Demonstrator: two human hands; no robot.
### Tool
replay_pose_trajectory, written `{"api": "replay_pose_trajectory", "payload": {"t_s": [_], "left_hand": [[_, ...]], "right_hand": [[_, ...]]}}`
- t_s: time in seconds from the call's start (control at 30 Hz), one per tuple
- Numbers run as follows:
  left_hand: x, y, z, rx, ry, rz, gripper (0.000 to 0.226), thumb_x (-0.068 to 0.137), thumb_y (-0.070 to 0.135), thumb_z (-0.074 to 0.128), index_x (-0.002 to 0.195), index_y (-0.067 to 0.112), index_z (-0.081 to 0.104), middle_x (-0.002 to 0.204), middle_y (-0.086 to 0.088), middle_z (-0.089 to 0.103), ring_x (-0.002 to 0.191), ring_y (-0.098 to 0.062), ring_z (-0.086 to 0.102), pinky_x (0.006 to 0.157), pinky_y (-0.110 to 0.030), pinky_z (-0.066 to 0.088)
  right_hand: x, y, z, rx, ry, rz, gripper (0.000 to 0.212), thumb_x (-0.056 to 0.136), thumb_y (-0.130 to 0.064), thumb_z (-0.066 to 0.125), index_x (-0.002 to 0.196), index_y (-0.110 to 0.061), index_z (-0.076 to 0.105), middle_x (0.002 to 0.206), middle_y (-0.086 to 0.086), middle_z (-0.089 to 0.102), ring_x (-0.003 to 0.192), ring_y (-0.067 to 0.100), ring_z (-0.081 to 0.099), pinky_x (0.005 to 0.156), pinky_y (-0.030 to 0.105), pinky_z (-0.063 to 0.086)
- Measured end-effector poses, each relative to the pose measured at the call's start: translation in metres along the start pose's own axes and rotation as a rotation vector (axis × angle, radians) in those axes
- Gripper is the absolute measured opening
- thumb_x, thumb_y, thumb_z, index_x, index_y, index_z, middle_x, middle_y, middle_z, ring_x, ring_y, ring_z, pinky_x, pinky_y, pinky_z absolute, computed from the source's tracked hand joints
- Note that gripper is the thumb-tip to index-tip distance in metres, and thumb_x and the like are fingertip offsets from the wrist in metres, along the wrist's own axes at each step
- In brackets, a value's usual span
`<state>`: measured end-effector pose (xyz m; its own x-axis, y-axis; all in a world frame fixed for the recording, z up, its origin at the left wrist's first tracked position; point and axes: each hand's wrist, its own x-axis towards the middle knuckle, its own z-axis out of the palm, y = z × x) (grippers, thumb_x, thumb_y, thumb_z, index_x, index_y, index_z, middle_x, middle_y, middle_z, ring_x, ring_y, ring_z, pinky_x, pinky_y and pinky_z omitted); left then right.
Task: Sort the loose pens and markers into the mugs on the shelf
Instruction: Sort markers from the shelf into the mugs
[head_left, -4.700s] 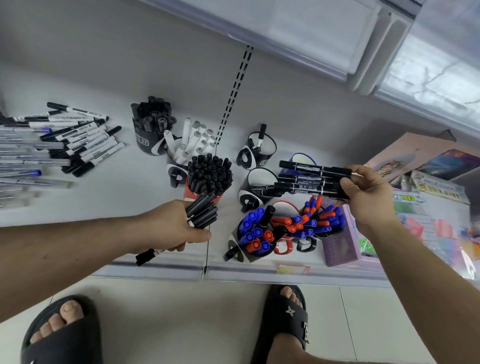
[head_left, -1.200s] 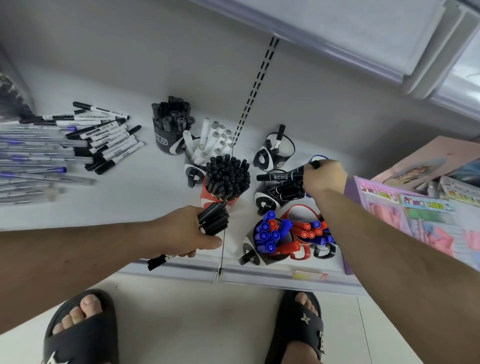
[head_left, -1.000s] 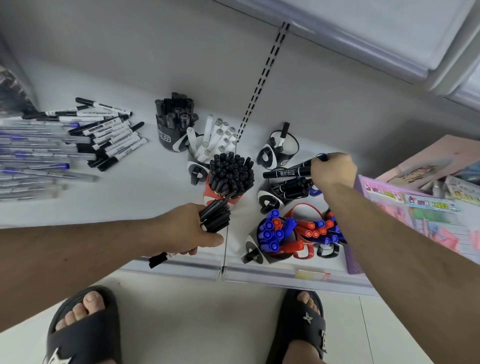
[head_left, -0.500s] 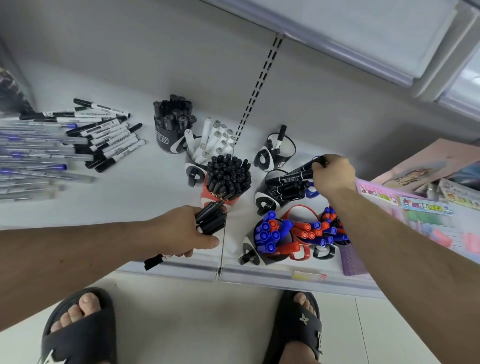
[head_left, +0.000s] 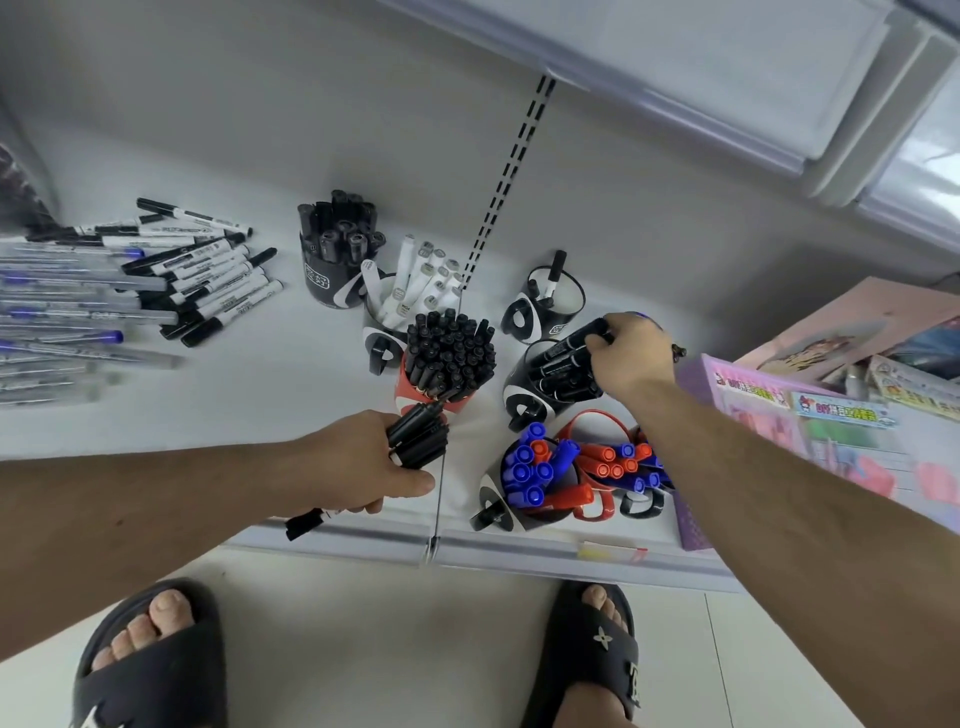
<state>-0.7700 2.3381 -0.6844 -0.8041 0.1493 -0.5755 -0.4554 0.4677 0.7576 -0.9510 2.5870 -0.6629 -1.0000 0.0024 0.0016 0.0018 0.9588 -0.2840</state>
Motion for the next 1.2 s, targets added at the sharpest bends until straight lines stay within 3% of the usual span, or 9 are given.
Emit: {"api": "replay_pose_trajectory", "payload": {"t_s": [0.17, 0.27, 0.43, 0.53, 0.67, 0.77, 0.9, 1.0, 1.2], "left_hand": [[0.001, -0.002, 0.002, -0.015, -0.018, 0.011, 0.024, 0.08, 0.034, 0.074, 0.083, 0.023, 0.053, 0.051, -0.001, 0.056, 0.048, -0.015, 0.045, 0.045, -0.022, 0.035], [0.001, -0.003, 0.001, -0.034, -0.014, -0.003, 0.025, 0.079, 0.035, 0.074, 0.085, 0.022, 0.053, 0.051, -0.001, 0.055, 0.048, -0.016, 0.044, 0.045, -0.022, 0.034], [0.002, -0.001, -0.001, -0.099, -0.001, 0.024, 0.026, 0.08, 0.029, 0.074, 0.078, 0.019, 0.051, 0.054, -0.001, 0.054, 0.047, -0.015, 0.047, 0.049, -0.025, 0.038], [-0.001, 0.003, 0.0, -0.248, -0.008, 0.06, 0.025, 0.08, 0.022, 0.076, 0.083, 0.009, 0.055, 0.056, -0.001, 0.053, 0.046, -0.014, 0.05, 0.049, -0.025, 0.04], [-0.006, 0.007, -0.004, -0.428, -0.08, 0.133, 0.046, 0.071, 0.025, 0.077, 0.093, -0.008, 0.054, 0.072, -0.011, 0.047, 0.05, -0.017, 0.047, 0.049, -0.028, 0.039], [-0.009, 0.01, -0.003, -0.435, -0.118, 0.153, 0.023, 0.079, 0.011, 0.077, 0.085, 0.002, 0.057, 0.065, -0.006, 0.048, 0.05, -0.015, 0.046, 0.047, -0.026, 0.038], [-0.014, 0.014, 0.004, -0.394, -0.135, 0.147, 0.014, 0.08, 0.002, 0.072, 0.084, 0.012, 0.064, 0.066, 0.002, 0.056, 0.054, -0.014, 0.05, 0.049, -0.025, 0.042], [-0.016, 0.01, 0.001, -0.367, -0.142, 0.121, 0.011, 0.081, 0.002, 0.07, 0.084, 0.011, 0.064, 0.065, 0.003, 0.06, 0.059, -0.013, 0.059, 0.057, -0.029, 0.046], [-0.019, 0.006, -0.01, -0.434, -0.179, 0.098, 0.009, 0.089, 0.01, 0.067, 0.097, 0.014, 0.063, 0.085, 0.001, 0.072, 0.066, -0.011, 0.064, 0.055, -0.024, 0.047]], "right_hand": [[-0.017, -0.008, 0.027, -0.206, -0.086, -0.069, 0.035, 0.097, -0.029, 0.045, 0.124, -0.012, 0.059, 0.129, 0.017, 0.05, 0.111, 0.036, 0.053, 0.091, 0.042, 0.046], [-0.025, -0.011, 0.03, -0.291, -0.117, -0.119, 0.063, 0.101, -0.047, 0.029, 0.154, -0.015, 0.019, 0.161, 0.011, 0.017, 0.146, 0.033, 0.018, 0.118, 0.05, 0.018], [-0.03, -0.008, 0.032, -0.361, -0.409, -0.136, 0.075, 0.1, -0.059, 0.014, 0.155, -0.017, -0.014, 0.163, 0.003, -0.02, 0.15, 0.022, -0.017, 0.121, 0.048, -0.008], [-0.04, -0.029, 0.016, -0.255, -0.254, -0.128, 0.074, 0.099, -0.06, 0.019, 0.157, -0.018, 0.002, 0.165, 0.005, -0.007, 0.151, 0.025, -0.008, 0.122, 0.051, -0.002], [-0.091, -0.082, -0.011, 0.481, -0.323, -0.119, 0.042, 0.095, -0.051, 0.05, 0.129, -0.028, 0.058, 0.121, -0.005, 0.064, 0.107, 0.014, 0.061, 0.096, 0.038, 0.048], [-0.132, -0.107, -0.009, 0.51, -0.51, -0.166, 0.032, 0.085, -0.056, 0.062, 0.1, -0.029, 0.07, 0.088, -0.011, 0.069, 0.076, 0.0, 0.063, 0.074, 0.022, 0.05], [-0.145, -0.11, 0.009, 0.668, -0.528, -0.066, 0.017, 0.082, -0.036, 0.075, 0.087, -0.021, 0.069, 0.074, -0.007, 0.071, 0.067, 0.006, 0.067, 0.065, 0.029, 0.056], [-0.146, -0.104, 0.01, 0.821, -0.606, 0.055, 0.013, 0.087, -0.022, 0.072, 0.078, -0.015, 0.065, 0.055, -0.001, 0.058, 0.038, 0.012, 0.046, 0.04, 0.022, 0.035], [-0.139, -0.09, 0.01, 0.935, -0.514, 0.03, 0.008, 0.091, -0.018, 0.068, 0.087, -0.017, 0.074, 0.071, 0.014, 0.067, 0.061, 0.023, 0.056, 0.056, 0.033, 0.048]]}}
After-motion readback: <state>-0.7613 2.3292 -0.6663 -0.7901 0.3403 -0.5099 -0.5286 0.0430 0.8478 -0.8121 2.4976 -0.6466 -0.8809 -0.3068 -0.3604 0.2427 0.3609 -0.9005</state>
